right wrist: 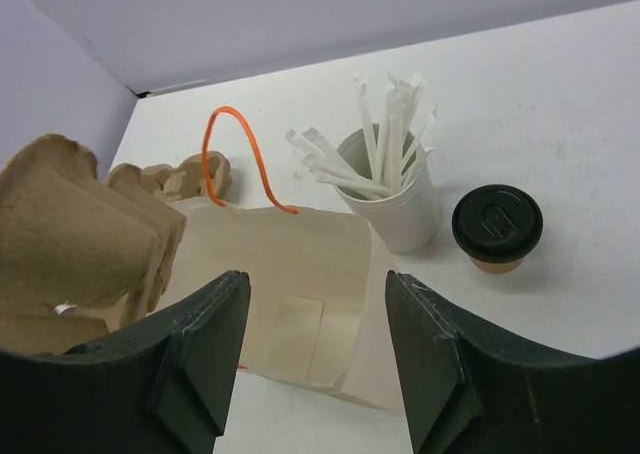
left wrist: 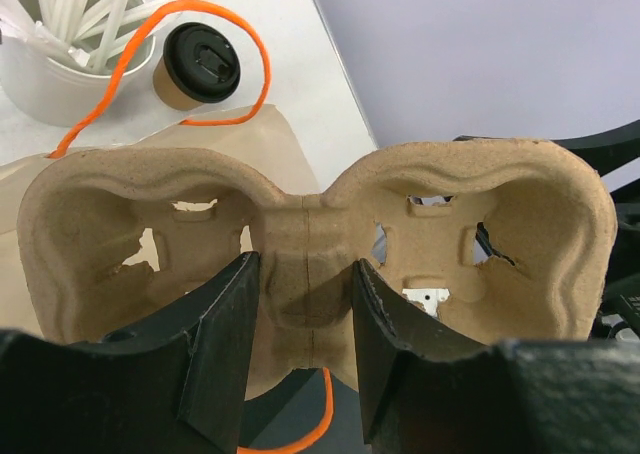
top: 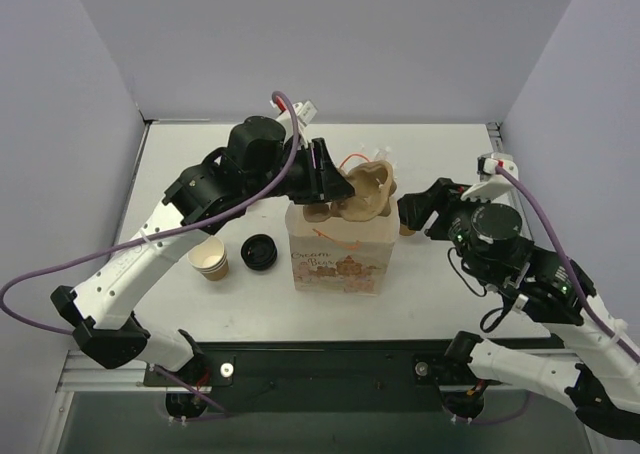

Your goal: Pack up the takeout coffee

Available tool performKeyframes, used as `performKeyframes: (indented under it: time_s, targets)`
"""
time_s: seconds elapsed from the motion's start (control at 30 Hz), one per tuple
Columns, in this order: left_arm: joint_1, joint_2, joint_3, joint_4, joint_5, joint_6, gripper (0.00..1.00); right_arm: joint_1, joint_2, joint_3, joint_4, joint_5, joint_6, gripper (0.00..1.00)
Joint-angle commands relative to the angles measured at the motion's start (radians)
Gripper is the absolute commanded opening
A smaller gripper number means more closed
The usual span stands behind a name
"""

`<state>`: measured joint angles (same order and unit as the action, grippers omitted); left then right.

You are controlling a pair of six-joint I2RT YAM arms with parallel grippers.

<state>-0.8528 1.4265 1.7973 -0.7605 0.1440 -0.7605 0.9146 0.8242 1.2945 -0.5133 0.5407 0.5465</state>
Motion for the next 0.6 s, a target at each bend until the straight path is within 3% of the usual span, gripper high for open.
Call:
performKeyframes:
  time_s: [0.0, 0.33, 0.57]
  targets:
    - [-0.009, -0.001, -0.001, 0.01, -0.058, -0.028, 0.36, -0.1, 0.067, 0.02, -0.073, -0.149, 0.074, 0.57]
    - [-0.006, 0.017, -0.013, -0.056, -0.103, 0.043, 0.36, -0.291, 0.104, -0.052, -0.076, -0.394, 0.135, 0.51]
    - [-0.006, 0.034, -0.01, -0.094, -0.13, 0.07, 0.36, -0.345, 0.148, -0.066, -0.076, -0.511, 0.133, 0.44]
